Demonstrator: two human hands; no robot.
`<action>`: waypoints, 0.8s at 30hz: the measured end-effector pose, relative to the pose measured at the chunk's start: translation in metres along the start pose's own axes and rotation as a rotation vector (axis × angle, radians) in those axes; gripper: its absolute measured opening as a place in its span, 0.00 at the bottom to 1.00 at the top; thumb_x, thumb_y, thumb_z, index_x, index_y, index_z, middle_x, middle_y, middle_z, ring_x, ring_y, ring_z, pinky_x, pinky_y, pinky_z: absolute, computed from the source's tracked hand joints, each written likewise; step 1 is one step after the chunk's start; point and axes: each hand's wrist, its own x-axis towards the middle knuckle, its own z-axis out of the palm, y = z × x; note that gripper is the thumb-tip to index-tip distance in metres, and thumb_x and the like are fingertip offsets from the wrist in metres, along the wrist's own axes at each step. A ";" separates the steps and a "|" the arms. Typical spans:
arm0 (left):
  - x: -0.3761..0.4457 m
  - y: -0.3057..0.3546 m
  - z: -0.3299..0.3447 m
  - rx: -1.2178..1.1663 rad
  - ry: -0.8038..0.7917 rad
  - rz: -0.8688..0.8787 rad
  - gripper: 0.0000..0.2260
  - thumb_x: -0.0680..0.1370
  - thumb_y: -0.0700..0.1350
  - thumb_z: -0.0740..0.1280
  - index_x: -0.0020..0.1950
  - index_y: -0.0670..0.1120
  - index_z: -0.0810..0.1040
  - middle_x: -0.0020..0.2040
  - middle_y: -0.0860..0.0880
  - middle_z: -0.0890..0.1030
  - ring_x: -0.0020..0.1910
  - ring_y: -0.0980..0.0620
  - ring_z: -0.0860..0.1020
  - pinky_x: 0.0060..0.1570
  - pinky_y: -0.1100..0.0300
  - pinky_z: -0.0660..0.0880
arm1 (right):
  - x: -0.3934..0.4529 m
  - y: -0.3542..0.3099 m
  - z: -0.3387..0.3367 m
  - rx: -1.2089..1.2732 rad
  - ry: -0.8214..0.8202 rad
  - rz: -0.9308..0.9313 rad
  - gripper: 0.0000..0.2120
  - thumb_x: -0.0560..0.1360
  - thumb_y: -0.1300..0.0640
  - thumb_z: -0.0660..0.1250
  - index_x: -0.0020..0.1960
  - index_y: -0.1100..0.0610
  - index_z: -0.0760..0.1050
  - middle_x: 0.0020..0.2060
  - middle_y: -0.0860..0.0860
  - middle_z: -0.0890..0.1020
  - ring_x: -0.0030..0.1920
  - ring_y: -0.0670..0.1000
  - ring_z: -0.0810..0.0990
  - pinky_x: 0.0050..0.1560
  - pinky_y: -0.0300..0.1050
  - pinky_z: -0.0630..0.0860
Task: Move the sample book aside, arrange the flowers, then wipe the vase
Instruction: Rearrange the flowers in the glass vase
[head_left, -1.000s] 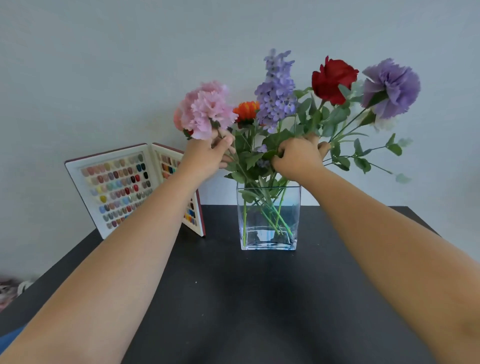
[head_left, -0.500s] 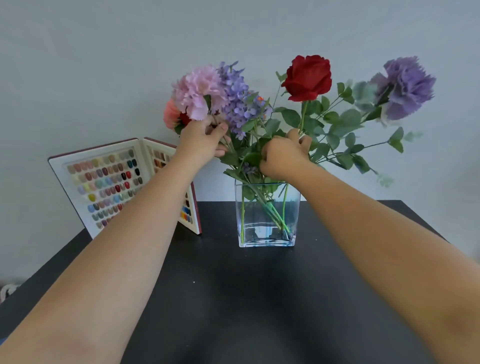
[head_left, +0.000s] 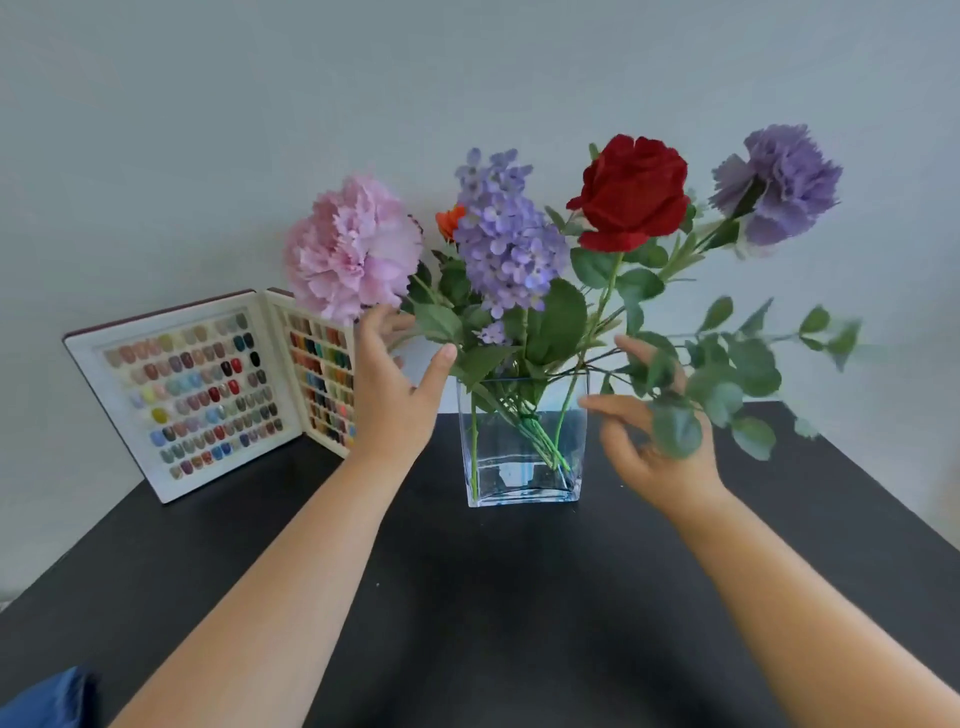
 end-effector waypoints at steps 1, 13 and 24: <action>-0.004 0.000 0.000 0.036 0.054 -0.006 0.26 0.74 0.53 0.72 0.66 0.52 0.62 0.63 0.47 0.71 0.62 0.49 0.72 0.63 0.51 0.70 | -0.009 0.001 -0.004 0.021 0.036 0.038 0.12 0.71 0.59 0.63 0.45 0.53 0.85 0.66 0.42 0.73 0.54 0.50 0.79 0.40 0.39 0.76; -0.028 0.022 0.014 0.034 0.119 0.092 0.33 0.72 0.46 0.72 0.71 0.42 0.61 0.68 0.50 0.64 0.69 0.49 0.65 0.71 0.53 0.61 | 0.000 0.032 0.005 0.367 -0.189 0.965 0.32 0.65 0.38 0.74 0.65 0.46 0.70 0.54 0.45 0.78 0.54 0.45 0.77 0.47 0.42 0.74; 0.004 0.041 0.028 0.095 -0.082 0.081 0.30 0.76 0.52 0.69 0.74 0.49 0.62 0.71 0.50 0.67 0.71 0.53 0.64 0.67 0.59 0.59 | 0.063 0.025 0.019 0.510 -0.093 0.878 0.16 0.68 0.50 0.61 0.53 0.47 0.78 0.44 0.48 0.82 0.43 0.49 0.80 0.45 0.48 0.76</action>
